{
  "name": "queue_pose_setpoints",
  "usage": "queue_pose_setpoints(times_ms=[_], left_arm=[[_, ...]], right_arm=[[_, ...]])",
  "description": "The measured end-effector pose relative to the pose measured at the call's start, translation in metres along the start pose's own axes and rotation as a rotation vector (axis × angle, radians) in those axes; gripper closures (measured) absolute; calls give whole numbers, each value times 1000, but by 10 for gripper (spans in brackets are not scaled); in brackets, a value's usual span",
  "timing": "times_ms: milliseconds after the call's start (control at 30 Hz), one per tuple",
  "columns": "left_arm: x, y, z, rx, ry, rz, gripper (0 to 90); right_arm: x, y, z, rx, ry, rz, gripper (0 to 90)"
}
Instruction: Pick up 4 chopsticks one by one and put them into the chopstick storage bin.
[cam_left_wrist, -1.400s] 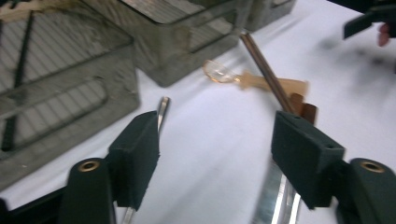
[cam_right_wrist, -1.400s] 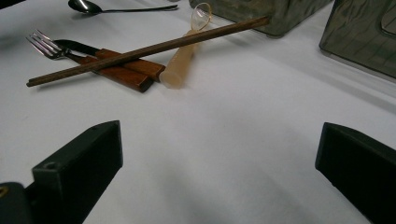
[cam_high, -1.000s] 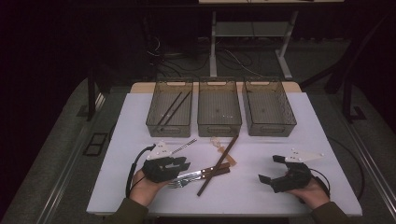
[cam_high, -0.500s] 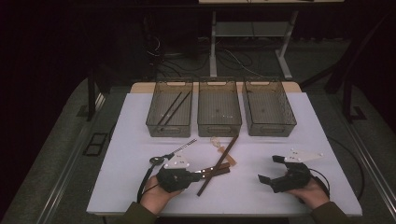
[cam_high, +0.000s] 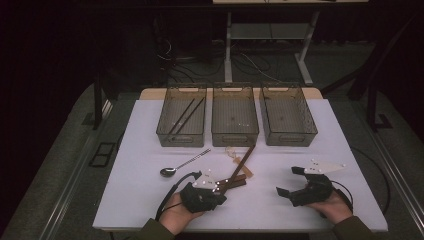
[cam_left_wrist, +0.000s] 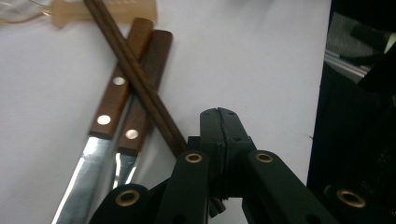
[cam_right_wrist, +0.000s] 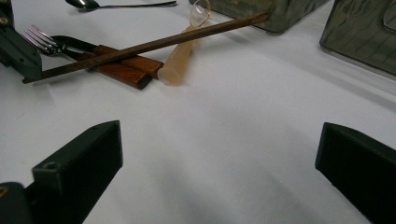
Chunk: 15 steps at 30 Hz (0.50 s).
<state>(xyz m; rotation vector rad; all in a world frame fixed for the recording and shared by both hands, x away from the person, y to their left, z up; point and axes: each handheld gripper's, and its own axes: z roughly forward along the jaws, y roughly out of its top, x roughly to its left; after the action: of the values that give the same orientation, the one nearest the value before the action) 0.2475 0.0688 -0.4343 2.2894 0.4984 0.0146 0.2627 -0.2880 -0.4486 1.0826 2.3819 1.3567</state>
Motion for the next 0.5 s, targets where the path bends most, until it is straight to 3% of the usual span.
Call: queue_pose_setpoints(times_ms=[233,267,300,500], left_arm=[[-4,0,7,36,-7,10,894],[-3,0,6,58,-7,31,894],[-4,0,8,40,-1,1,894],[-3,-1,10,71,14,7,894]], right_arm=[[0,0,0,-1,0,0,7],[0,0,0,-1,0,0,7],[0,0,0,-1,-1,0,7],[0,0,0,-1,0,0,7]])
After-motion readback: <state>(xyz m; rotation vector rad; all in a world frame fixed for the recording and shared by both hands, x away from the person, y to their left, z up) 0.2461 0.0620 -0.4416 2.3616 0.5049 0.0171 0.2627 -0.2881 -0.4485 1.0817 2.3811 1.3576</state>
